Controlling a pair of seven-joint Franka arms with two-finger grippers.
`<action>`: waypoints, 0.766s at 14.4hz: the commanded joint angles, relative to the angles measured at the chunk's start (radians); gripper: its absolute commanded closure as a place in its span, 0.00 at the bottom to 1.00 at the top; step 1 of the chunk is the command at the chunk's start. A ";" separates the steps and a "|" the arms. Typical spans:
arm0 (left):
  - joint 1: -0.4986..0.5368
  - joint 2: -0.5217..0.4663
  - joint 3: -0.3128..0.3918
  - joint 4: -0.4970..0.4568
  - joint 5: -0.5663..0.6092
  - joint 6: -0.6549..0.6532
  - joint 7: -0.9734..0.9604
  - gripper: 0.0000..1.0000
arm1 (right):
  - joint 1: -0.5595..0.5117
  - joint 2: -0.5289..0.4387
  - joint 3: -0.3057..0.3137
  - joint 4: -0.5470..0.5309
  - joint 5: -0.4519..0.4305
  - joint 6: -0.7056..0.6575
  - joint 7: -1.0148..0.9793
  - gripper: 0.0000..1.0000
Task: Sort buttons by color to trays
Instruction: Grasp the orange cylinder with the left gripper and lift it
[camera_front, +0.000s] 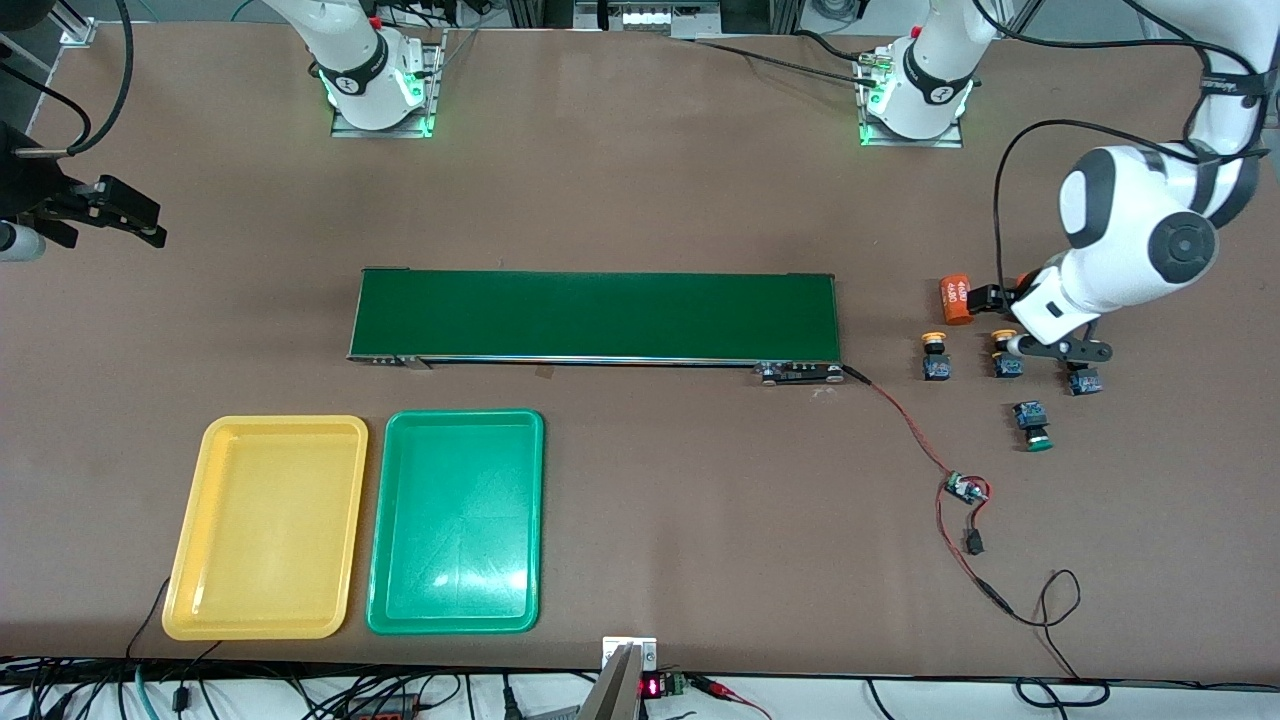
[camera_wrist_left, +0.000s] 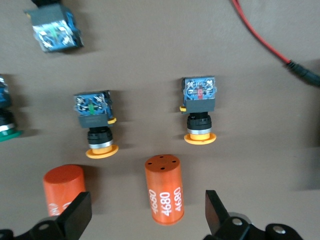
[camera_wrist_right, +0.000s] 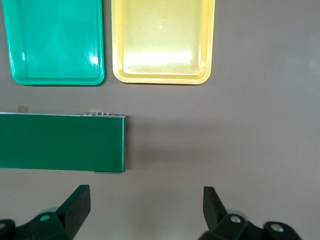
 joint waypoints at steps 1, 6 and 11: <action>0.007 -0.040 -0.008 -0.122 -0.001 0.119 0.007 0.00 | -0.014 -0.015 0.005 -0.017 0.017 0.009 -0.018 0.00; 0.007 0.030 -0.010 -0.242 0.001 0.338 0.008 0.00 | -0.014 -0.020 0.005 -0.016 0.012 -0.010 -0.021 0.00; 0.007 0.059 -0.010 -0.244 0.001 0.343 0.015 0.33 | -0.012 -0.023 0.005 -0.016 0.015 -0.010 -0.002 0.00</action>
